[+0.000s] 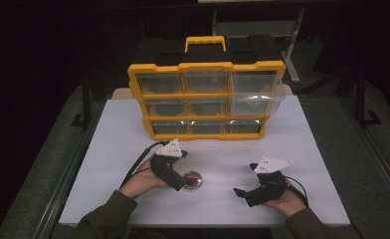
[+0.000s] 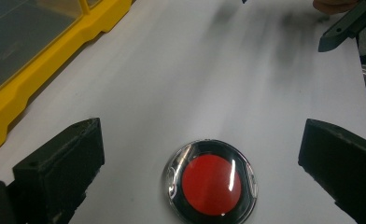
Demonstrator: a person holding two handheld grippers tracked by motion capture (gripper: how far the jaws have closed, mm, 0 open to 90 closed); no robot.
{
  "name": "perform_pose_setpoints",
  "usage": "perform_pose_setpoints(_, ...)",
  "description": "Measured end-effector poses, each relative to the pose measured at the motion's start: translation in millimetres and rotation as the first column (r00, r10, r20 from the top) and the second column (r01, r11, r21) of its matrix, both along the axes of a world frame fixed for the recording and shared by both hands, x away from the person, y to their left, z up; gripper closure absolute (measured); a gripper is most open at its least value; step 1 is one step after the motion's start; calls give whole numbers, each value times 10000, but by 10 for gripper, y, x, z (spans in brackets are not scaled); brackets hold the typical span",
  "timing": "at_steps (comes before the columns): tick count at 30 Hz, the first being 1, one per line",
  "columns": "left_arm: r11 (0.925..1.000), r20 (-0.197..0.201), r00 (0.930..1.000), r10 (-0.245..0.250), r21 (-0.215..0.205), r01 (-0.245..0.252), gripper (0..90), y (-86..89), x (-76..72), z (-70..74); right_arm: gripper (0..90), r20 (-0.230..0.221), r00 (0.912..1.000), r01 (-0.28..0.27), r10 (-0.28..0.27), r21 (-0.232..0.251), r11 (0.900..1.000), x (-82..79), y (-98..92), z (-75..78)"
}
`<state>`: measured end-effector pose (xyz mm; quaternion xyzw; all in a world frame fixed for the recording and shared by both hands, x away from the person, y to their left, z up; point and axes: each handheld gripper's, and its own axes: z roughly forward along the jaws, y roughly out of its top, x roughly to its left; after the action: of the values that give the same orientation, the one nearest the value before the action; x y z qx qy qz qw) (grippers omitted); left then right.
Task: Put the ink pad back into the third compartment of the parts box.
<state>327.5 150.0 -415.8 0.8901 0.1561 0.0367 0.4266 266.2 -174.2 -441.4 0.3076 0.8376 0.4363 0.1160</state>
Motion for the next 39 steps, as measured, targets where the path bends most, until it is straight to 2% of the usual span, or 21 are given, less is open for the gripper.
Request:
perform_pose_setpoints(5,10000,-54,10000,-65,54,65,0,-68,3,-31,0,-2,10000,19,-19,12,10000,1,-5,2)
perform_pose_setpoints(11,9993,-22,9999,-116,353,117,0,-155,3,-85,0,1,10000,-6,6,-8,10000,-3,0,-2)
perform_pose_setpoints(21,9966,-111,9996,-252,784,260,0,-192,-12,-141,0,-11,10000,-12,12,-33,10000,0,-2,-9)
perform_pose_setpoints(25,9923,-104,9993,-362,1181,371,0,-212,-30,-180,0,-7,10000,-14,14,-37,10000,-1,-2,-9)
perform_pose_setpoints(39,9830,-246,9983,-533,1748,568,0,-236,-64,-263,0,-16,10000,-26,26,-54,10000,0,0,-11)
